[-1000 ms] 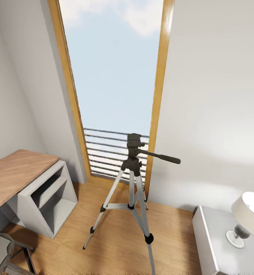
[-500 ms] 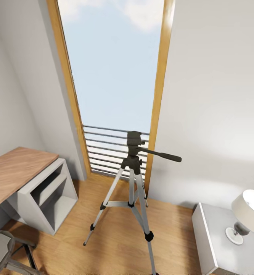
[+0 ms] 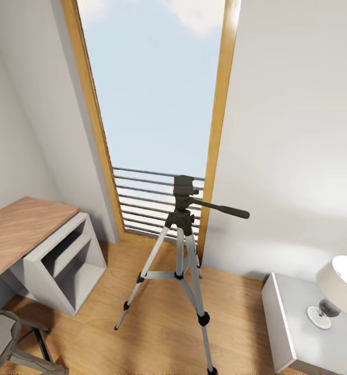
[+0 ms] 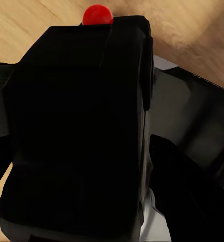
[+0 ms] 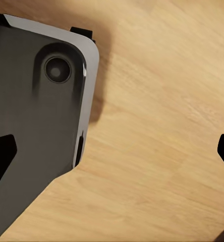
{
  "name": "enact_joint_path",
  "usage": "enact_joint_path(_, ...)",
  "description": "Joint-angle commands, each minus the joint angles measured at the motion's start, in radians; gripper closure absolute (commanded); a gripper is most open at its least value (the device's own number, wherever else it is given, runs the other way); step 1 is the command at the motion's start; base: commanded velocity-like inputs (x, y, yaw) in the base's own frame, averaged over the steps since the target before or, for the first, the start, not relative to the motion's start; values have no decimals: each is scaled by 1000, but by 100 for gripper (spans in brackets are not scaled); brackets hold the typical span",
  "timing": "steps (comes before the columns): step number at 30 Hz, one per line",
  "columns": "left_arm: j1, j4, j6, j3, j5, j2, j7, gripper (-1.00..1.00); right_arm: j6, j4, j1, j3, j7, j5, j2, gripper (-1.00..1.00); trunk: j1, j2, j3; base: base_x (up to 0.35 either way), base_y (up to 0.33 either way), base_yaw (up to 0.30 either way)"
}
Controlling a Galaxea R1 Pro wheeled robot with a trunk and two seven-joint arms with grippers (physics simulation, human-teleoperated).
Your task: Attach the digital camera to the camera tripod in the bedroom.
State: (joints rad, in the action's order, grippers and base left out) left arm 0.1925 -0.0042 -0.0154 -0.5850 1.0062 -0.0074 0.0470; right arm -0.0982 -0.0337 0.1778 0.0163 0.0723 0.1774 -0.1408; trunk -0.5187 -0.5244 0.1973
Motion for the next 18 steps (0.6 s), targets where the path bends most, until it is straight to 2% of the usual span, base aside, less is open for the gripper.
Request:
enact_joint_path(1, 0, 0, -2, -9, 5, 0, 4, 100, -7, -3, 2, 1, 1, 5, 0, -100, 0, -2, 3, 0, 0, 0)
enact_joint_path(18, 1, 0, -2, -9, 5, 0, 4, 100, -6, -4, -4, 2, 1, 5, -1, -100, 0, -2, 31, 0, 0, -50)
